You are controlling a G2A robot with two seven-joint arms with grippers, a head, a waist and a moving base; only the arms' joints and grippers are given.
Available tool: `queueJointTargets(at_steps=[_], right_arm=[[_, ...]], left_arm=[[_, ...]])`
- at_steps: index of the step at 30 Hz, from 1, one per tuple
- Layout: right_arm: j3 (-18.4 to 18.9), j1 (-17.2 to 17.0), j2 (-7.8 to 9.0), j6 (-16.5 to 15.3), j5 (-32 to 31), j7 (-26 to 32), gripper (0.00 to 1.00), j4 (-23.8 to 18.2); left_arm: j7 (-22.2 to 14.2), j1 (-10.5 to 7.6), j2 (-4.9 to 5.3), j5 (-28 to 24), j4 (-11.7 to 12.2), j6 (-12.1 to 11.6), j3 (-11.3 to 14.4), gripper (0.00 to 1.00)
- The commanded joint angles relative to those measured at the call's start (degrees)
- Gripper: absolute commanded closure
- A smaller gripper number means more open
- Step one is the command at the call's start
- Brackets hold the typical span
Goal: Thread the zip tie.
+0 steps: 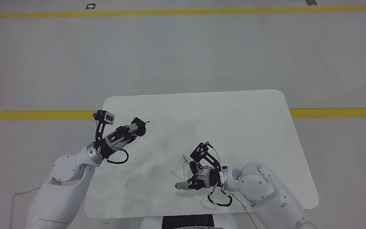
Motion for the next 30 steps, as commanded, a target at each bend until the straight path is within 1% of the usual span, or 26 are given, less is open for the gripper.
queueJointTargets(at_steps=[1,18,19,21,23,25,27,30], right_arm=[[0.0,0.0,0.0,0.0,0.0,0.0,0.0,0.0],[0.0,0.0,0.0,0.0,0.0,0.0,0.0,0.0],[-0.23,0.07,-0.02,0.24,-0.36,-0.79,0.0,-0.08],[-1.68,0.7,-0.17,1.09,-1.37,-1.57,0.0,-0.95],[-3.98,2.19,-0.46,2.45,-2.98,-1.49,0.0,-1.2],[-7.08,4.43,-0.99,4.09,-4.13,-1.27,0.0,-1.13],[-9.48,6.61,-1.51,5.08,-3.84,-1.02,0.0,-0.69],[-12.64,10.12,-2.26,7.33,-4.37,0.11,0.0,1.19]], left_arm=[[0.0,0.0,0.0,0.0,0.0,0.0,0.0,1.0],[0.0,0.0,0.0,0.0,0.0,0.0,0.0,1.0],[0.0,0.0,0.0,0.0,0.0,0.0,0.0,1.0],[0.0,0.0,0.0,0.0,0.0,0.0,0.0,1.0],[0.0,0.0,0.0,0.0,0.0,0.0,0.0,1.0],[0.0,0.0,0.0,0.0,0.0,0.0,0.0,1.0],[0.0,0.0,0.0,0.0,0.0,0.0,0.0,1.0],[0.0,0.0,0.0,0.0,0.0,0.0,0.0,1.0]])
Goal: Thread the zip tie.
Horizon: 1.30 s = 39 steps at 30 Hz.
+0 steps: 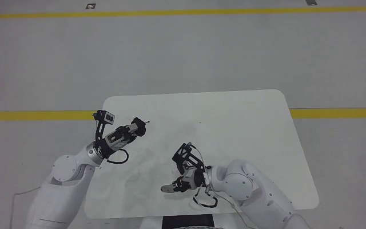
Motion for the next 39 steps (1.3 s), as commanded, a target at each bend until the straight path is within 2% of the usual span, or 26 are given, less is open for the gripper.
queueJointTargets(at_steps=[1,6,14,27,34,39], right_arm=[[-1.83,2.19,-0.41,1.87,-0.7,1.05,0.0,1.45],[-5.85,6.6,-1.36,7.09,-4.32,4.69,0.0,4.0],[-8.31,9.98,-1.93,14.49,-8.85,10.6,0.0,3.62],[-8.6,9.86,-1.91,14.46,-9.4,10.54,0.0,4.2],[-10.95,11.98,-2.55,17.07,-12.97,12.18,0.0,6.05],[-12.98,14.04,-3.39,18.76,-14.42,13.26,0.0,9.01]], left_arm=[[0.0,0.0,0.0,0.0,0.0,0.0,0.0,1.0],[0.0,0.0,0.0,0.0,0.0,0.0,0.0,1.0],[0.0,0.0,0.0,0.0,0.0,0.0,0.0,1.0],[0.0,0.0,0.0,0.0,0.0,0.0,0.0,1.0],[0.0,0.0,0.0,0.0,0.0,0.0,0.0,1.0],[0.0,0.0,0.0,0.0,0.0,0.0,0.0,1.0]])
